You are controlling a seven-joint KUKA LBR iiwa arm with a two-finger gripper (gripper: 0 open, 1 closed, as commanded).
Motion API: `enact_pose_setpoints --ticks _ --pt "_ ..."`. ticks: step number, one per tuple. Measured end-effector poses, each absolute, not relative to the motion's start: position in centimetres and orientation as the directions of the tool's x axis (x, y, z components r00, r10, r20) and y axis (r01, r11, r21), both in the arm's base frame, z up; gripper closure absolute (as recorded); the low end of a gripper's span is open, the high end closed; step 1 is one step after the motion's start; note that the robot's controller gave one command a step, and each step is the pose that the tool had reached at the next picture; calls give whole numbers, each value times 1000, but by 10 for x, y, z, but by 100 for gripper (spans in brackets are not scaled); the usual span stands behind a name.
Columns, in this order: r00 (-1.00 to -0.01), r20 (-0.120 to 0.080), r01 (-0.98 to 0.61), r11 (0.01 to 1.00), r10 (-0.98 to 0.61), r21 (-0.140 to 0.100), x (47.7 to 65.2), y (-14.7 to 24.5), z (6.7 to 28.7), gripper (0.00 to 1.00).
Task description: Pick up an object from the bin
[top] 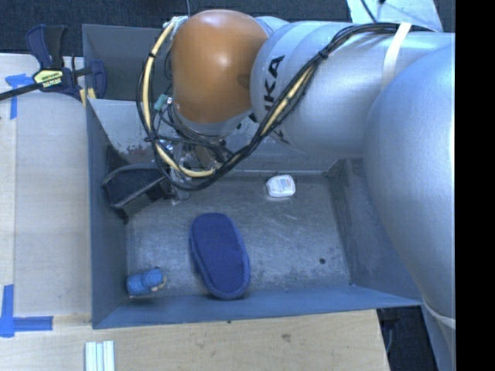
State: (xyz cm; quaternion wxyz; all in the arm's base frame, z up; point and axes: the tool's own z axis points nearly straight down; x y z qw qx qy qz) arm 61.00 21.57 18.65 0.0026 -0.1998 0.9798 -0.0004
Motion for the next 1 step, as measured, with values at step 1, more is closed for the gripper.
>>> enact_pose_setpoints --ticks 1 --pt "-925 -4 -379 925 -379 -2 607 215 272 100"
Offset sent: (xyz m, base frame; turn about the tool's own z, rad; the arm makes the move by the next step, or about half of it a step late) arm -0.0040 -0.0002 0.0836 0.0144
